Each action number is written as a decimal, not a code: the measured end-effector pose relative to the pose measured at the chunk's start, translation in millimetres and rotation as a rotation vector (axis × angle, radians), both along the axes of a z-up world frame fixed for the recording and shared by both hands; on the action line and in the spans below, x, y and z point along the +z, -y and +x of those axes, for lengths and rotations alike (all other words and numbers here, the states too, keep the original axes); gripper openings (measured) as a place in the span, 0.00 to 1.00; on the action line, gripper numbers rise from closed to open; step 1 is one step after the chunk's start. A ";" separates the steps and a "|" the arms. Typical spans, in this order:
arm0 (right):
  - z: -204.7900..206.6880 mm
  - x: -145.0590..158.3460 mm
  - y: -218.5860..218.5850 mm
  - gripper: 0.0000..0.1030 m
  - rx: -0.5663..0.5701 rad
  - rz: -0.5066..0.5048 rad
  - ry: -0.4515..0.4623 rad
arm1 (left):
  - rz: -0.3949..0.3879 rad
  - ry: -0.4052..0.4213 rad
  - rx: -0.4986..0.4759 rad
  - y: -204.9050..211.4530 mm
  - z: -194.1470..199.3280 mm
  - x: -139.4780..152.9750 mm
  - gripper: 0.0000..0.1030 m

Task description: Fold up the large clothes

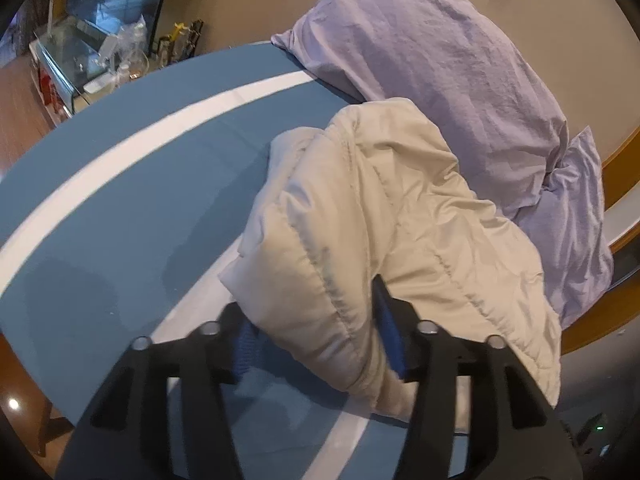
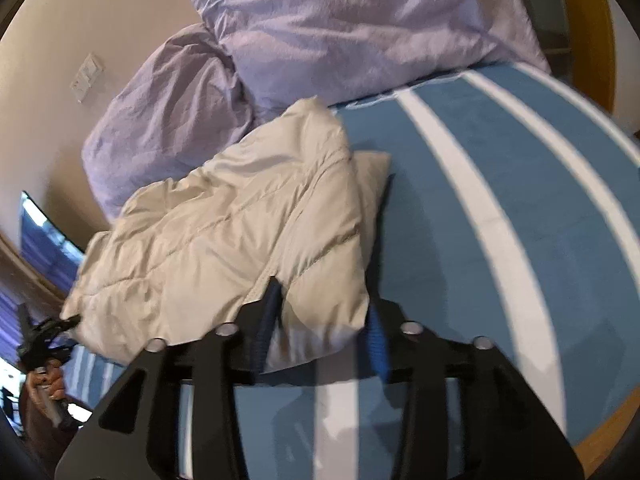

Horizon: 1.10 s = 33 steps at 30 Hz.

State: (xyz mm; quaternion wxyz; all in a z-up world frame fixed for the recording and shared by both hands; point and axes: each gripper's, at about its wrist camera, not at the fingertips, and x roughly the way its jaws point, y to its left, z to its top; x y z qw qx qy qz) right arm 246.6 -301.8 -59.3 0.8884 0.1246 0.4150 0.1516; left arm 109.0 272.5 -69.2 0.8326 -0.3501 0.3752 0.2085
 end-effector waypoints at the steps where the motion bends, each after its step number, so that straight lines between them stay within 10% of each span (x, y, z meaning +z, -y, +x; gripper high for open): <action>1: -1.7 5.4 1.2 0.53 -0.015 -0.027 0.031 | 0.014 -0.005 0.007 0.2 -1.2 0.5 0.67; 10: -1.3 31.2 -44.9 0.55 0.087 -0.124 0.164 | -0.073 0.010 0.062 -2.0 2.6 -11.6 0.77; 33: 0.9 -17.3 -122.3 0.60 0.210 -0.310 0.132 | -0.186 0.117 0.167 0.2 14.8 -22.9 0.66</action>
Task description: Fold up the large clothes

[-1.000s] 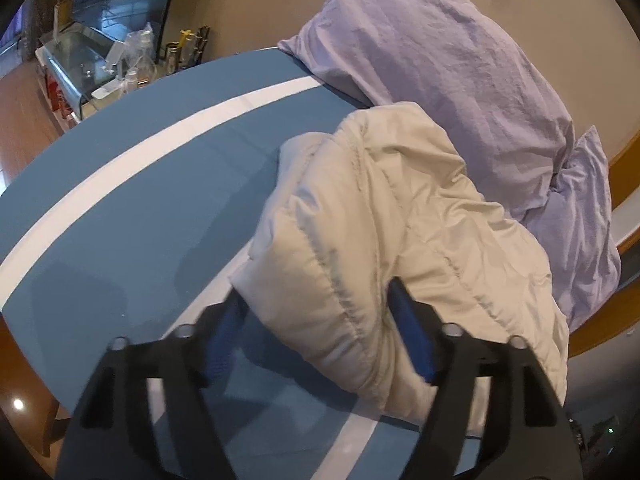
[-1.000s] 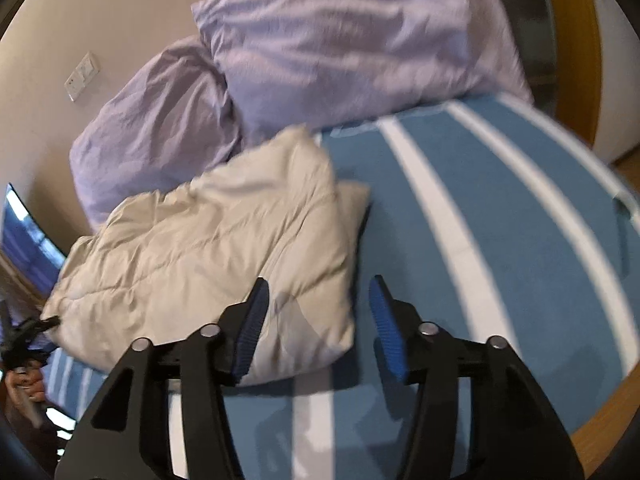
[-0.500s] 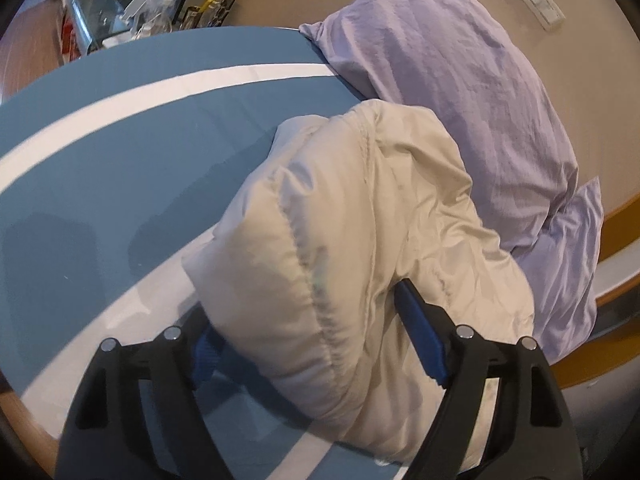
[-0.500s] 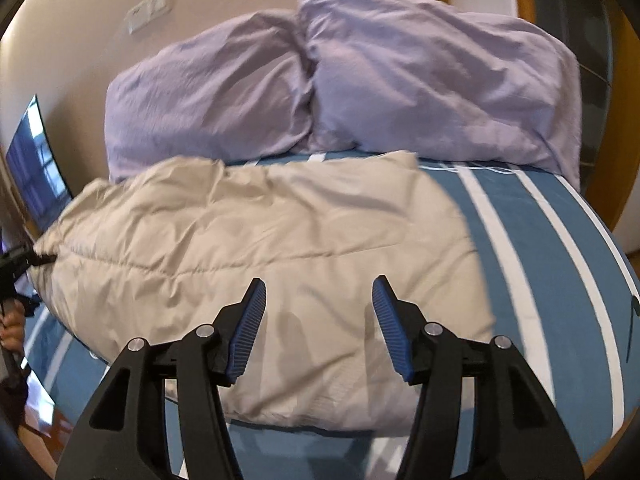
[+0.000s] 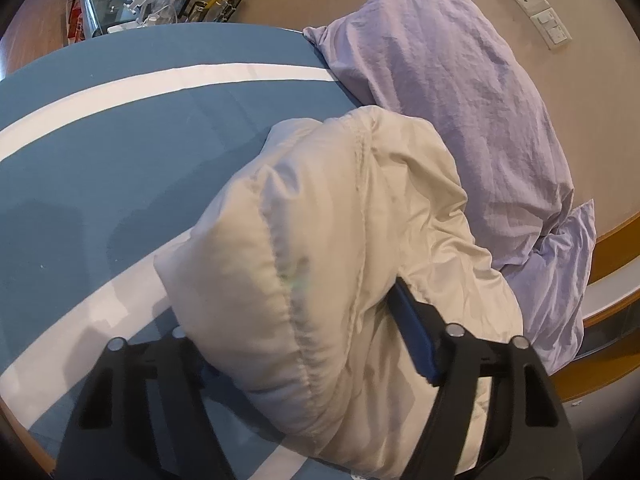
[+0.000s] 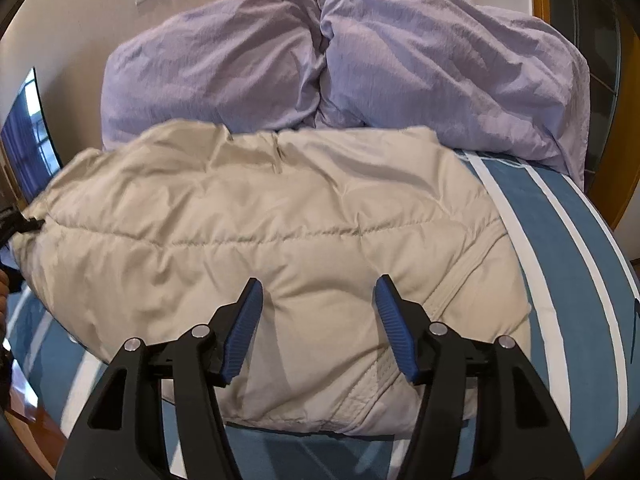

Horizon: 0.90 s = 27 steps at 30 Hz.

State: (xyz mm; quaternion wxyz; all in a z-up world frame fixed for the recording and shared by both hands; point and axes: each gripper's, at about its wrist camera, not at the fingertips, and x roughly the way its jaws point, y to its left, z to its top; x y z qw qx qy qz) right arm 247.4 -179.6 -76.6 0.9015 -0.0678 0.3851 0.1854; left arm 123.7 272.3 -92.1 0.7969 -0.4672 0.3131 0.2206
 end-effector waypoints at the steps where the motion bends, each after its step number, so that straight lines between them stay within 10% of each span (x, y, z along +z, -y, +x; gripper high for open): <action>1: 0.2 -2.8 -1.8 0.60 0.000 -0.017 -0.001 | 0.004 0.000 -0.002 0.1 0.8 1.0 0.59; 8: 1.0 -12.1 -6.5 0.62 -0.010 -0.063 -0.010 | -0.010 0.077 -0.035 -1.3 0.8 23.4 0.32; 27: 5.8 -16.9 -3.4 0.63 -0.004 -0.043 -0.027 | 0.145 0.354 -0.405 136.8 55.2 151.1 0.29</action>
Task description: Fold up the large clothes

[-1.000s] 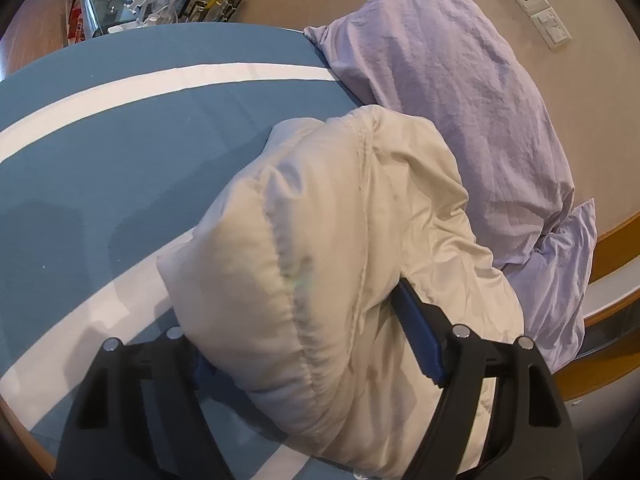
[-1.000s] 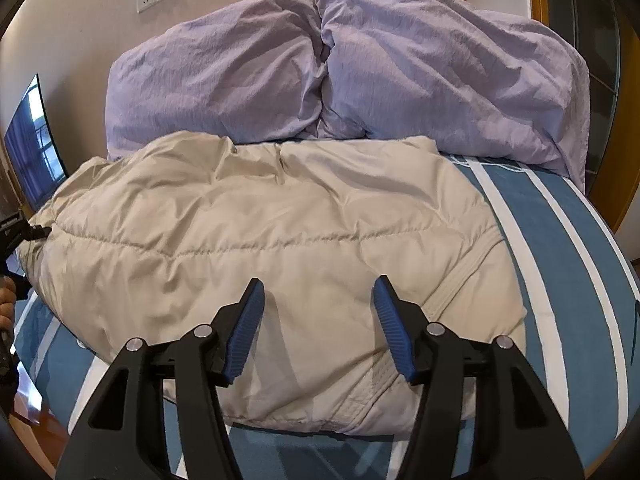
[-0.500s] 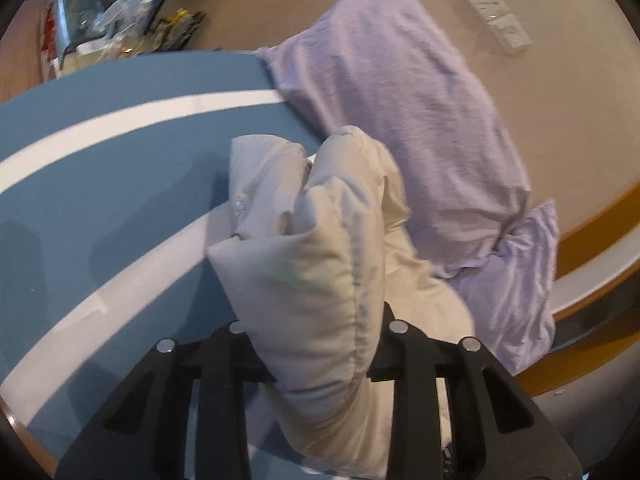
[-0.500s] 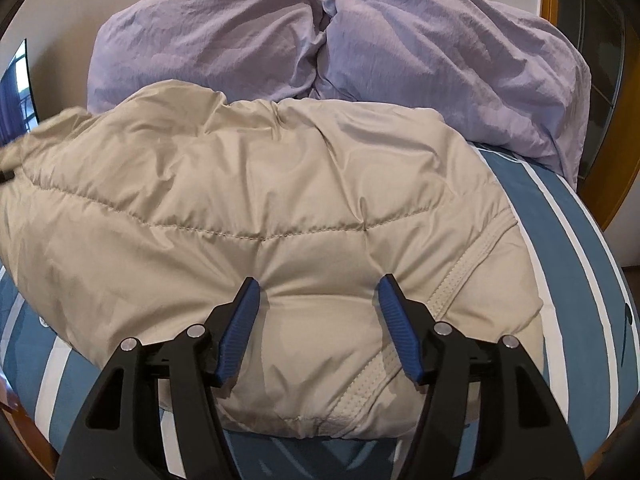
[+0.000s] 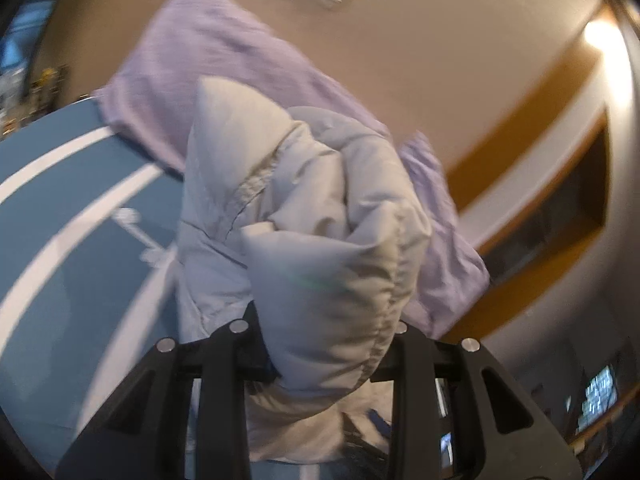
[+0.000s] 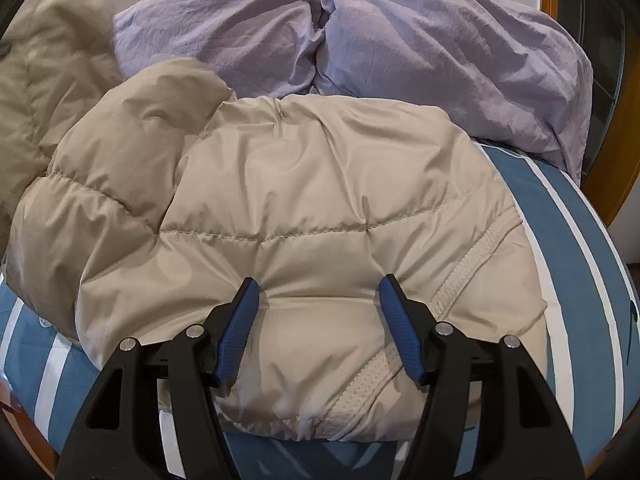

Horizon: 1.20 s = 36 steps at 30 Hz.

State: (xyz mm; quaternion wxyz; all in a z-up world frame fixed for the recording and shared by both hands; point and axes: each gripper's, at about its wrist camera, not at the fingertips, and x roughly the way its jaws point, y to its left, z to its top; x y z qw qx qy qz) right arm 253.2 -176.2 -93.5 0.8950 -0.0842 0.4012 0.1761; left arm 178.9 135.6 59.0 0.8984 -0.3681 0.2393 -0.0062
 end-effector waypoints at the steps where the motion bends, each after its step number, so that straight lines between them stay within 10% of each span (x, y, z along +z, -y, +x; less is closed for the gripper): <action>1: 0.3 -0.1 0.7 0.63 0.002 0.003 -0.001 | 0.009 0.011 -0.036 13.8 5.3 4.5 0.29; 15: 1.3 19.8 36.7 0.63 0.032 0.129 -0.010 | 0.155 -0.031 -0.369 166.8 64.4 -1.4 0.30; 36: -10.3 25.7 130.3 0.62 -0.094 0.168 0.044 | 0.429 -0.190 -0.506 288.1 101.8 -60.9 0.47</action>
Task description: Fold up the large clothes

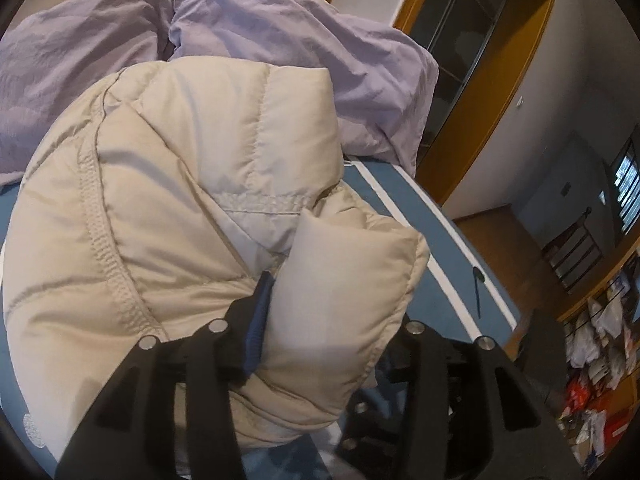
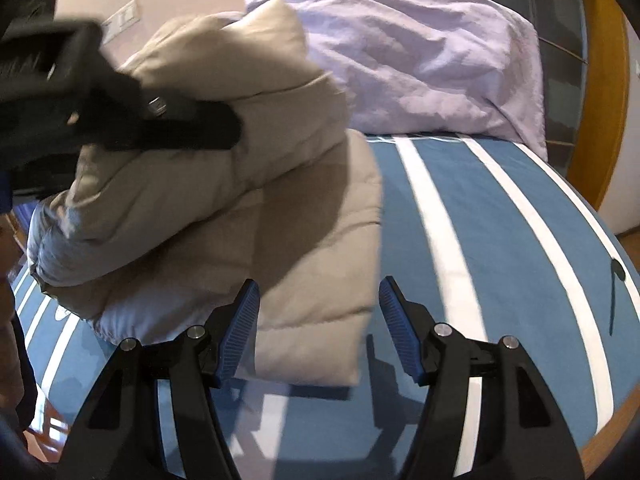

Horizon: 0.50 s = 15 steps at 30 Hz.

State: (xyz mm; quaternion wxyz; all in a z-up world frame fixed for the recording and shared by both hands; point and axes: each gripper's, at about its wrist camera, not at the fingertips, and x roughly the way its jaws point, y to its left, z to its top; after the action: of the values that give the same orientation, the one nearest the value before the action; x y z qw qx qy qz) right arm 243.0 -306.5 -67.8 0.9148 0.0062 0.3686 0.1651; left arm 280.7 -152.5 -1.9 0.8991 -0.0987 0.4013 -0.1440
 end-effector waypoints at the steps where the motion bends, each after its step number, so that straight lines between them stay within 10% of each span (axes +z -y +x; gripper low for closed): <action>1: -0.8 0.4 5.4 0.62 -0.012 0.001 0.000 | -0.003 0.001 -0.003 2.7 -1.6 2.5 0.55; 15: -14.4 17.9 30.5 0.62 -0.065 0.032 0.033 | 0.007 0.058 0.029 -12.0 -42.5 46.9 0.71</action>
State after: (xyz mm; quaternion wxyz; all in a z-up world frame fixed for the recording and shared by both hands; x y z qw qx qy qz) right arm 228.6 -337.0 -49.9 0.9254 0.0302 0.3504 0.1412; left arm 238.2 -140.6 45.0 0.9128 -0.0972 0.3741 -0.1322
